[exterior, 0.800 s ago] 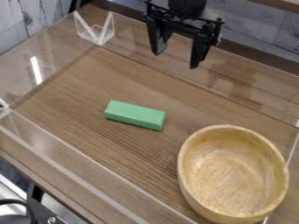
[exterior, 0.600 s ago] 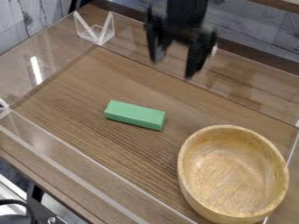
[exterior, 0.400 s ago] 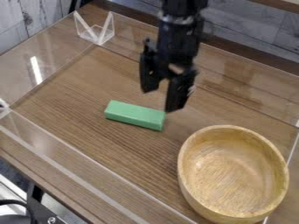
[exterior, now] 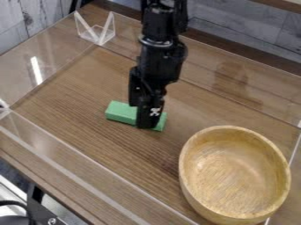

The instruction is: Put green stick into wooden bowl

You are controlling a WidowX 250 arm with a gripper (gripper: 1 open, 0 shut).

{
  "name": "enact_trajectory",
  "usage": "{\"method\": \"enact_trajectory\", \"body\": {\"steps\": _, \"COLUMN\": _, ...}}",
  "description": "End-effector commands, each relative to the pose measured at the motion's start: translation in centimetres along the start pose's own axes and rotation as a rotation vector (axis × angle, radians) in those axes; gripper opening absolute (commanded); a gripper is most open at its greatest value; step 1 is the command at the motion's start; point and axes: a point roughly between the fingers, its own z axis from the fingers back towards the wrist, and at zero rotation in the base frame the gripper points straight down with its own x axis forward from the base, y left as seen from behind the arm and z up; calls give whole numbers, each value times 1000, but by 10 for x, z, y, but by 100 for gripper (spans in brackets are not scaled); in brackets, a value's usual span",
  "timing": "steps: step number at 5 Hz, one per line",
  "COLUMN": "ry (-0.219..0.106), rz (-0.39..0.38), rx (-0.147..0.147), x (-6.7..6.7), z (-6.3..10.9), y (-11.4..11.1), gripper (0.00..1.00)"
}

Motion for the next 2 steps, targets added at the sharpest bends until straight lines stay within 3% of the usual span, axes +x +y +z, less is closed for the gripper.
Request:
{"method": "enact_trajectory", "body": {"steps": 1, "ry": -10, "rz": -33, "rx": 82, "x": -3, "z": 6, "y": 9, "gripper": 100}}
{"method": "enact_trajectory", "body": {"steps": 2, "ry": 10, "rz": -50, "rx": 113, "x": -4, "z": -1, "y": 14, "gripper": 100}}
